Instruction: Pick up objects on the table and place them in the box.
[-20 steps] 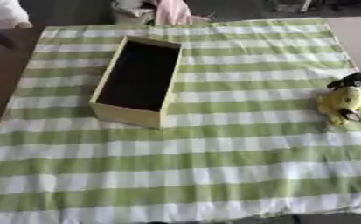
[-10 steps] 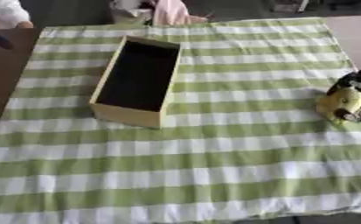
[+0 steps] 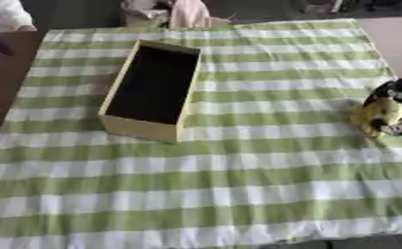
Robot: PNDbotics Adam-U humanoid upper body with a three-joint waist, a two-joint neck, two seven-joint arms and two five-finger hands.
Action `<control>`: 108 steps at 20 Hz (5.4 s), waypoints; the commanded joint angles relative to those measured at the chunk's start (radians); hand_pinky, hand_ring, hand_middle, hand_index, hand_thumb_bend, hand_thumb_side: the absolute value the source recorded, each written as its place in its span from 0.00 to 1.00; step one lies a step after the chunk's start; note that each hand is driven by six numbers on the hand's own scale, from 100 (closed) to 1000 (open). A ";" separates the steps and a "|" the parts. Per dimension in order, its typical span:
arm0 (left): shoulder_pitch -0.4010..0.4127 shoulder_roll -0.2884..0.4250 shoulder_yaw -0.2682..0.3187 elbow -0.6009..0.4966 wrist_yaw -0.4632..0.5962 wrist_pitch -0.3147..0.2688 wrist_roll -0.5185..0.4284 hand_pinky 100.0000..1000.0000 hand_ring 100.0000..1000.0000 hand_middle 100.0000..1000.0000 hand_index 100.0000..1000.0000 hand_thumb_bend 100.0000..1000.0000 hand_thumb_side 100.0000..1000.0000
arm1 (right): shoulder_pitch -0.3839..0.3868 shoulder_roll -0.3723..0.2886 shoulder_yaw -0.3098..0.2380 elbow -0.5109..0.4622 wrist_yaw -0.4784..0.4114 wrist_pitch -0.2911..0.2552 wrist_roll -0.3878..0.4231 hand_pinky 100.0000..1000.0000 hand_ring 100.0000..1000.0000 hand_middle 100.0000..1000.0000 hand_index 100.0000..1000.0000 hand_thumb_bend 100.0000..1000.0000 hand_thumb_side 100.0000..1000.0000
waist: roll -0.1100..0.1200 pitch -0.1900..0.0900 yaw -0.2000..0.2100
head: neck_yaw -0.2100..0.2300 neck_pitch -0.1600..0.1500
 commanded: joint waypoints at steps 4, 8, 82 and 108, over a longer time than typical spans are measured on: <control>-0.005 0.014 0.007 -0.019 0.004 0.001 -0.003 0.41 0.98 0.84 0.66 0.00 0.70 | -0.009 -0.029 -0.012 -0.029 -0.060 0.018 0.013 0.54 0.66 0.61 0.75 0.00 0.18 | -0.004 -0.013 -0.001 | -0.003 -0.006; -0.004 0.015 0.008 -0.019 0.004 0.002 -0.003 0.40 0.98 0.84 0.66 0.00 0.70 | -0.012 -0.037 -0.019 -0.050 -0.085 0.030 0.021 0.54 0.66 0.62 0.70 0.00 0.18 | -0.006 -0.014 0.000 | -0.002 -0.006; -0.038 -0.014 0.003 -0.019 0.029 0.001 -0.020 0.40 0.99 0.85 0.66 0.00 0.71 | -0.366 0.825 -0.039 -0.181 0.615 0.132 -0.286 0.45 0.61 0.66 0.66 0.00 0.08 | -0.007 0.043 0.106 | -0.017 -0.081; -0.038 -0.021 0.003 -0.019 0.034 0.005 -0.023 0.40 1.00 0.86 0.66 0.00 0.72 | -0.367 0.859 -0.054 -0.124 0.789 0.103 -0.229 0.92 0.91 0.84 0.86 0.07 0.30 | -0.004 0.046 0.109 | -0.027 -0.075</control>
